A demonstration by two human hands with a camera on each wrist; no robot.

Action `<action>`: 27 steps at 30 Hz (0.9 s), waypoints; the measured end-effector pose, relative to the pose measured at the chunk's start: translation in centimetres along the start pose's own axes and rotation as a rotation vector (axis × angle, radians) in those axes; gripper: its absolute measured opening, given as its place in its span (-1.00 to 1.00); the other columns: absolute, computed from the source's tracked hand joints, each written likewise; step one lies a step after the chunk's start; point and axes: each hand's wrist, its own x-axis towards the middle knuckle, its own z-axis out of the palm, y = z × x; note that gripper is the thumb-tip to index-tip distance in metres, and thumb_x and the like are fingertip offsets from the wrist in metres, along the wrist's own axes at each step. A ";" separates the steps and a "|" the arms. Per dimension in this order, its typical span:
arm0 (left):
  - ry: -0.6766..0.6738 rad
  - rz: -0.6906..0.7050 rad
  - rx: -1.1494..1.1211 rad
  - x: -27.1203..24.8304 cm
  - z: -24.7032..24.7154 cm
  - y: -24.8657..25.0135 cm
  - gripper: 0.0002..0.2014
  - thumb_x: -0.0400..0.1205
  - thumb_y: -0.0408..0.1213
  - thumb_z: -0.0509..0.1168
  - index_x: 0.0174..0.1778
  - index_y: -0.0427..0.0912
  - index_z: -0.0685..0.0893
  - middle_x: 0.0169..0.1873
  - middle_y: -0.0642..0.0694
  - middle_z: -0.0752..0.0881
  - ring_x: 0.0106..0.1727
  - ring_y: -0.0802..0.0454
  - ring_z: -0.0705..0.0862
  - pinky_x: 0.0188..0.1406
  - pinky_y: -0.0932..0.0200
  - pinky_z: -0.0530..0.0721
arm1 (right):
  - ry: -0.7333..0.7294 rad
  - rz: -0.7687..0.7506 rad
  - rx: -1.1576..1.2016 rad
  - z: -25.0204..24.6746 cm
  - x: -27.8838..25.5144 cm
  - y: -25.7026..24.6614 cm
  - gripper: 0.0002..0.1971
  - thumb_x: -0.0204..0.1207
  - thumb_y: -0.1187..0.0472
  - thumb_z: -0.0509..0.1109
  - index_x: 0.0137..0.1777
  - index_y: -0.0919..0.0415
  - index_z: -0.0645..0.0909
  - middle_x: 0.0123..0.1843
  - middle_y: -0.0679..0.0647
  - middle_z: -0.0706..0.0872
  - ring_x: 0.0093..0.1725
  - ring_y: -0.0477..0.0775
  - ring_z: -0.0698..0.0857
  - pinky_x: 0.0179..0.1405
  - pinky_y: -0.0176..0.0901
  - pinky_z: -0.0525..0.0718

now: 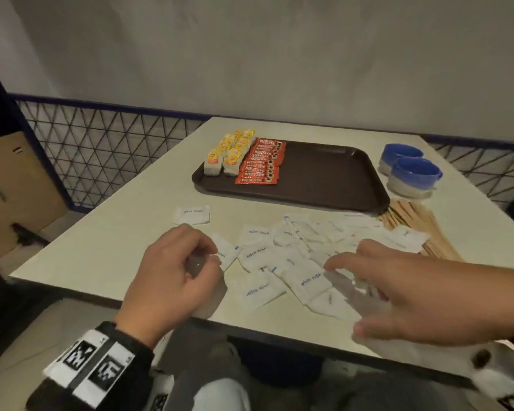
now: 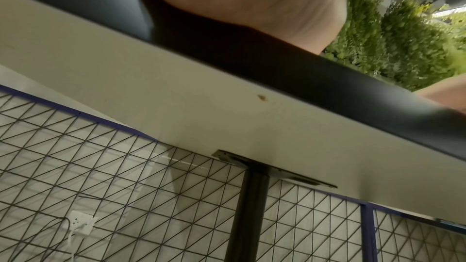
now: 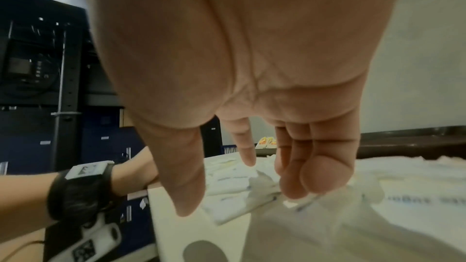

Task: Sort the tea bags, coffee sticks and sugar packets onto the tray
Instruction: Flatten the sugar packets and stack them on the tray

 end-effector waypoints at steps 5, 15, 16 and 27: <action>-0.065 0.039 0.021 -0.4 0.1 0.9 -0.96 0.57 -0.15 0.34 -0.18 0.06 0.68 -0.18 0.20 0.65 -0.04 0.09 0.66 -0.09 0.06 0.63 | 0.160 -0.062 0.168 3.7 -0.7 -0.4 -0.43 0.56 -0.36 0.35 0.54 -0.45 0.27 0.10 -0.36 0.42 0.10 -0.36 0.50 0.03 -0.40 0.47; -0.275 0.043 0.118 0.7 4.8 6.0 -0.86 0.57 -0.18 0.34 -0.08 0.19 0.56 0.07 0.24 0.54 0.20 0.13 0.45 0.27 -0.07 0.54 | 0.882 -0.004 0.665 7.9 3.3 -0.8 -0.67 0.48 0.12 0.59 0.21 -0.12 0.66 -0.06 -0.18 0.51 -0.07 -0.29 0.54 -0.13 -0.49 0.49; -0.285 0.002 0.125 1.1 5.0 5.9 -0.86 0.53 -0.16 0.29 -0.10 0.21 0.53 0.09 0.24 0.54 0.20 0.13 0.43 0.30 -0.10 0.53 | 0.892 -0.004 0.690 7.9 3.3 -0.8 -0.67 0.45 0.16 0.60 0.18 -0.12 0.67 -0.08 -0.16 0.51 -0.10 -0.28 0.53 -0.13 -0.51 0.48; -0.209 0.041 0.023 0.4 5.9 5.2 -0.84 0.56 -0.10 0.38 0.00 0.14 0.83 0.05 0.32 0.72 0.22 0.16 0.58 0.24 -0.14 0.59 | 0.709 0.032 0.304 7.9 4.6 -2.0 -0.34 0.44 -0.45 0.36 0.49 -0.18 0.52 0.05 -0.24 0.36 0.03 -0.19 0.53 -0.02 -0.34 0.56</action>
